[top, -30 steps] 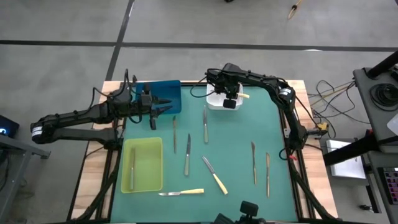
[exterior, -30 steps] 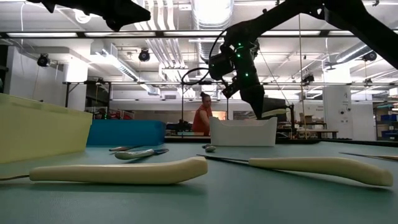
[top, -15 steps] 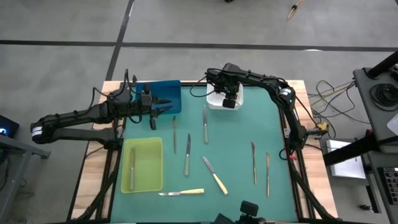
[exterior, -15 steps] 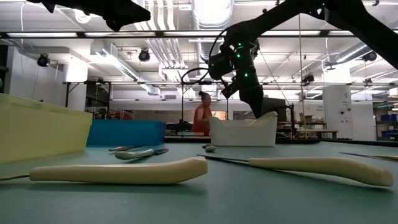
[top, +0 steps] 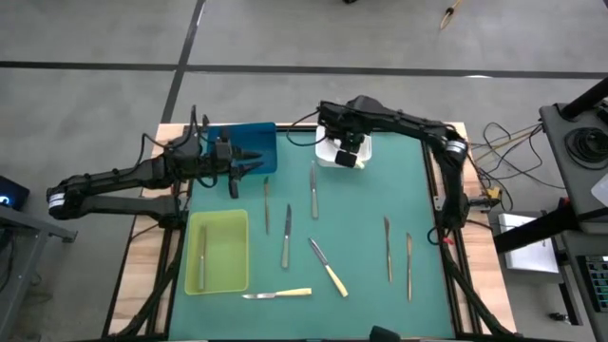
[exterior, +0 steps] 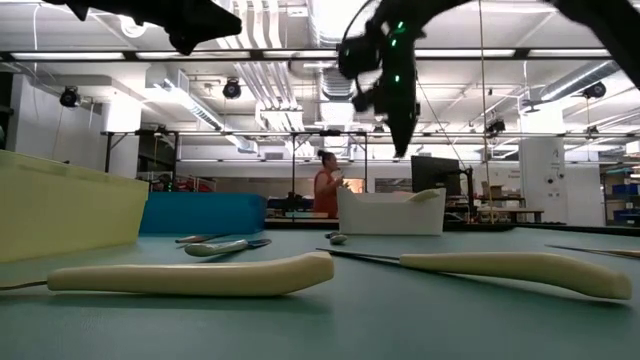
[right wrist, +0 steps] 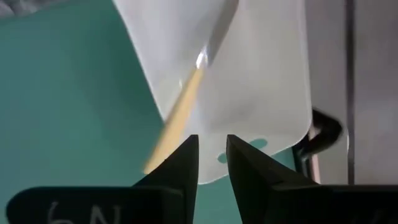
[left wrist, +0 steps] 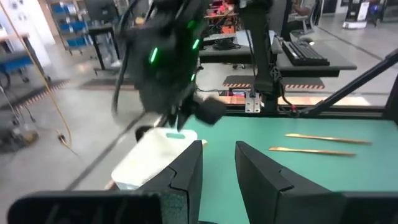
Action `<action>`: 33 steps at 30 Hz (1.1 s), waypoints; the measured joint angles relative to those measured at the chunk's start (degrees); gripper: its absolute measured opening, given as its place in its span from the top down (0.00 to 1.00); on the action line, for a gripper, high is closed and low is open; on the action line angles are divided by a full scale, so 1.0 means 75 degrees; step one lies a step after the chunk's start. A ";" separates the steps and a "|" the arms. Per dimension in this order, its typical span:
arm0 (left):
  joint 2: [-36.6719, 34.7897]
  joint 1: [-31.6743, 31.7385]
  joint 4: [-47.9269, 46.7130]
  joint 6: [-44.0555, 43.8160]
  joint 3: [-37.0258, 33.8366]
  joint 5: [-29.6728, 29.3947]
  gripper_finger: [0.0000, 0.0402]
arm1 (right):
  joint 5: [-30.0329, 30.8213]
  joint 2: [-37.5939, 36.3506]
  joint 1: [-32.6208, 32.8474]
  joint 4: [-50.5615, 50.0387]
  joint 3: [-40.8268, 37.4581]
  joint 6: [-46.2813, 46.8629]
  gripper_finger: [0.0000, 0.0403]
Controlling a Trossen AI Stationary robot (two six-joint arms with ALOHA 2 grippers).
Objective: Sort silverware by color (type)
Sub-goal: Put the left gold knife into the blue bin
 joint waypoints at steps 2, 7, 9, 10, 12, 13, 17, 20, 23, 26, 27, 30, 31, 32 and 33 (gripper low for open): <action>0.0001 0.0000 -0.0211 -0.0434 0.0000 0.0008 0.81 | -0.0088 -0.0494 0.0164 0.0440 -0.0335 0.0084 0.83; 0.0121 -0.0002 -0.0661 -0.1482 0.0000 0.0012 0.81 | -0.0172 -0.2022 0.0697 0.2090 -0.1729 0.0348 0.83; 0.0222 -0.0001 -0.0670 -0.1937 0.0000 0.0015 0.81 | -0.0172 -0.2662 0.0943 0.2919 -0.2451 0.0539 0.83; 0.0279 0.0000 -0.0674 -0.2136 0.0000 0.0017 0.81 | -0.0170 -0.2970 0.1067 0.3368 -0.2840 0.0620 0.83; 0.0408 -0.0001 -0.0721 -0.2451 0.0000 0.0039 0.81 | -0.0170 -0.3515 0.1320 0.4218 -0.3569 0.0885 0.84; 0.0486 -0.0003 -0.0722 -0.2567 0.0000 0.0079 0.81 | -0.0171 -0.3758 0.1438 0.4627 -0.3910 0.1001 0.84; 0.0859 -0.0005 -0.0715 -0.2963 0.0000 0.0275 0.81 | -0.0143 -0.4528 0.1863 0.5986 -0.5065 0.1492 0.84; 0.1197 -0.0005 -0.0707 -0.3199 0.0000 0.0453 0.81 | -0.0107 -0.4880 0.2148 0.6913 -0.5828 0.1685 0.84; 0.1580 -0.0008 -0.0711 -0.3367 0.0000 0.0641 0.81 | -0.0108 -0.5071 0.2382 0.7960 -0.6524 0.1688 0.84; 0.1912 -0.0008 -0.0710 -0.3514 0.0000 0.0679 0.81 | -0.0112 -0.5099 0.2496 0.8529 -0.6986 0.1671 0.84; 0.1998 -0.0008 -0.0710 -0.3571 0.0000 0.0679 0.81 | -0.0109 -0.5087 0.2510 0.8595 -0.7079 0.1650 0.84; 0.2198 -0.0014 -0.0806 -0.4015 0.0052 0.0791 0.81 | -0.0102 -0.5086 0.2534 0.8719 -0.7354 0.1556 0.84; 0.2273 -0.0018 -0.0912 -0.4205 0.0109 0.0952 0.81 | -0.0102 -0.5086 0.2542 0.8799 -0.7459 0.1488 0.84; 0.2356 -0.0025 -0.1065 -0.4411 0.0178 0.1132 0.81 | -0.0104 -0.5086 0.2548 0.8900 -0.7582 0.1366 0.84; 0.2431 -0.0043 -0.1245 -0.4630 0.0259 0.1289 0.81 | -0.0102 -0.5086 0.2551 0.8971 -0.7699 0.1235 0.84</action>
